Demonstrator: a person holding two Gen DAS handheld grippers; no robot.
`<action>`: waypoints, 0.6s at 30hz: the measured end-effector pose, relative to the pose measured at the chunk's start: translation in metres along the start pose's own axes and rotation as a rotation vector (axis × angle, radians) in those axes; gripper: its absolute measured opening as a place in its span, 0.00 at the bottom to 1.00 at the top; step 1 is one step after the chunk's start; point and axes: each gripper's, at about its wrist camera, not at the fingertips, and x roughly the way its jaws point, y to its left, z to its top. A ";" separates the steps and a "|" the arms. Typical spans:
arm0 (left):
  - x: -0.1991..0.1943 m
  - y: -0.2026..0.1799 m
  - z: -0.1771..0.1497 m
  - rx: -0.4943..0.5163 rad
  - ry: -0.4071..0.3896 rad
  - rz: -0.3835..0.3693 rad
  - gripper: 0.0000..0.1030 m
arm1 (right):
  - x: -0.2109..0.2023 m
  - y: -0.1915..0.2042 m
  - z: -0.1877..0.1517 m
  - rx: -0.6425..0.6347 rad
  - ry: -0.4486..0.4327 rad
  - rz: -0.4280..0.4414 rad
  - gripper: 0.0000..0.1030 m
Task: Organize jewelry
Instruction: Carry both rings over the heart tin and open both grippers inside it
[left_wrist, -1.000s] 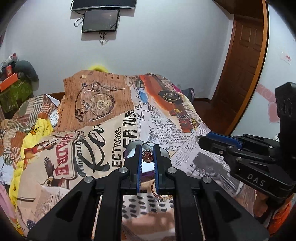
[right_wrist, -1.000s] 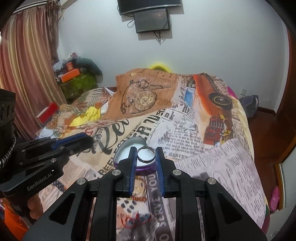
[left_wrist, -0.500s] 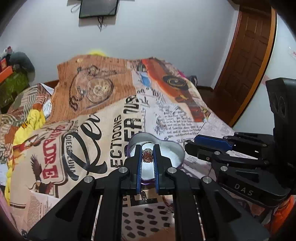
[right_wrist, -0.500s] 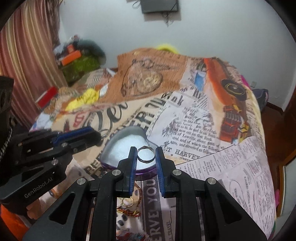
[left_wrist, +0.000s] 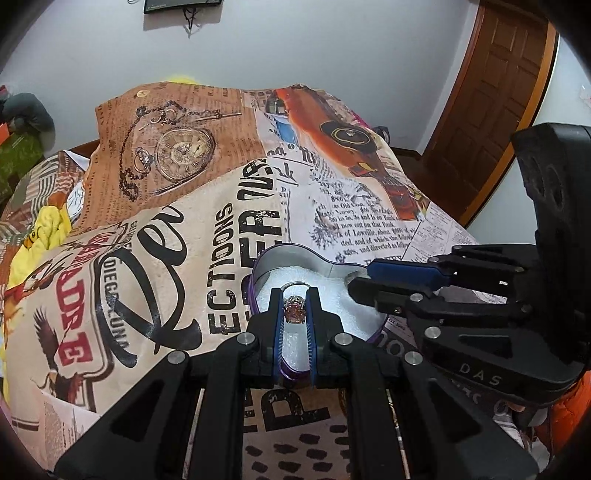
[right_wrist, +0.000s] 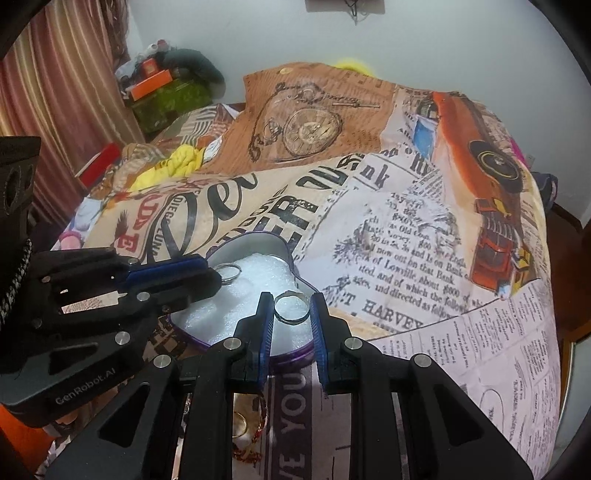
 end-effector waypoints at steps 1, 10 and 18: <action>0.001 0.000 0.000 0.000 0.001 -0.001 0.10 | 0.001 0.000 0.000 -0.004 0.004 0.001 0.18; -0.002 -0.002 0.000 0.007 0.002 -0.009 0.10 | 0.008 0.005 -0.002 -0.026 0.019 0.000 0.18; -0.014 -0.005 0.000 0.004 -0.003 -0.006 0.10 | 0.006 0.005 0.000 -0.020 0.028 -0.012 0.20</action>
